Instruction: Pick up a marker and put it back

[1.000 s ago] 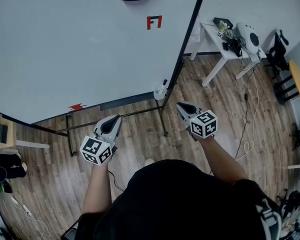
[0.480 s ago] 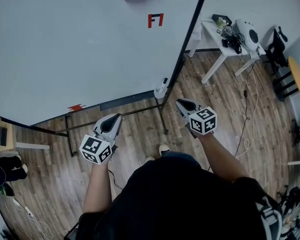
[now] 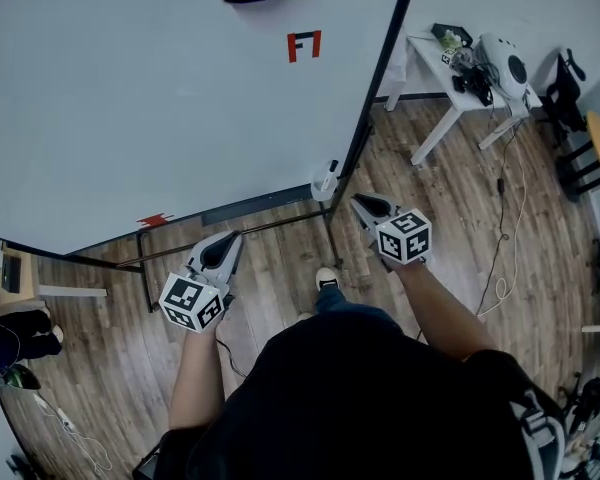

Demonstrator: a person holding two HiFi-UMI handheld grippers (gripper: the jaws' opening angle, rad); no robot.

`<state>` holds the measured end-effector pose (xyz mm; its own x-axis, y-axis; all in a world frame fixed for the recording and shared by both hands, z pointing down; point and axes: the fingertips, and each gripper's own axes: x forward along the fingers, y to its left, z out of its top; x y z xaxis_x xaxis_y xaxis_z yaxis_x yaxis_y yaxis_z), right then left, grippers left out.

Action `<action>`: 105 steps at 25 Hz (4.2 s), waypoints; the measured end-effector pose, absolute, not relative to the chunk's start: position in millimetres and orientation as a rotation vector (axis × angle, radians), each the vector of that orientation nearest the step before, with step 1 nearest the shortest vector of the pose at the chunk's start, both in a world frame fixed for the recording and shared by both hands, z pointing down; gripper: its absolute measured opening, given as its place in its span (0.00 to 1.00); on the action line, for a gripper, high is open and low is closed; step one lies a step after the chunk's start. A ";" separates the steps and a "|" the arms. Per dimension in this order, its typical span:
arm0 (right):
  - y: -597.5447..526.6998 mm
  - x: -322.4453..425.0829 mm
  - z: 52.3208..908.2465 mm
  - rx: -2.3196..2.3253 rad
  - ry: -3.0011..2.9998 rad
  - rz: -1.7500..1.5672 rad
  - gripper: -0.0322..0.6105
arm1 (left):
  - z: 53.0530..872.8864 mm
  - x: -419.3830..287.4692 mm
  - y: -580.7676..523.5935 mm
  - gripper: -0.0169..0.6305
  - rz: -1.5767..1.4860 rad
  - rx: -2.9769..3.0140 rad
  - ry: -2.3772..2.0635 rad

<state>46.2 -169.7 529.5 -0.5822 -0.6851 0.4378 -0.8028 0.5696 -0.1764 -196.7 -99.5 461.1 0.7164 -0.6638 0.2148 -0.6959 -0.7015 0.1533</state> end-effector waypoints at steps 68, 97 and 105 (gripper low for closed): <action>-316.4 36.7 671.7 1.049 -2.357 0.649 0.17 | 557.5 -124.5 -183.4 0.05 0.320 2.500 -0.973; -297.5 28.1 591.0 1.081 -2.493 0.480 0.14 | 526.5 -131.1 -155.7 0.05 0.317 2.564 -1.010; -275.8 35.9 549.8 1.139 -2.545 0.425 0.14 | 510.3 -130.8 -143.0 0.05 0.310 2.611 -1.009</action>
<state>35.9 -275.8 549.8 -0.6310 -0.6623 0.4039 -0.7577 0.6380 -0.1376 -130.8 -143.0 510.3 0.7265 -0.6119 0.3128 -0.6821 -0.6977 0.2192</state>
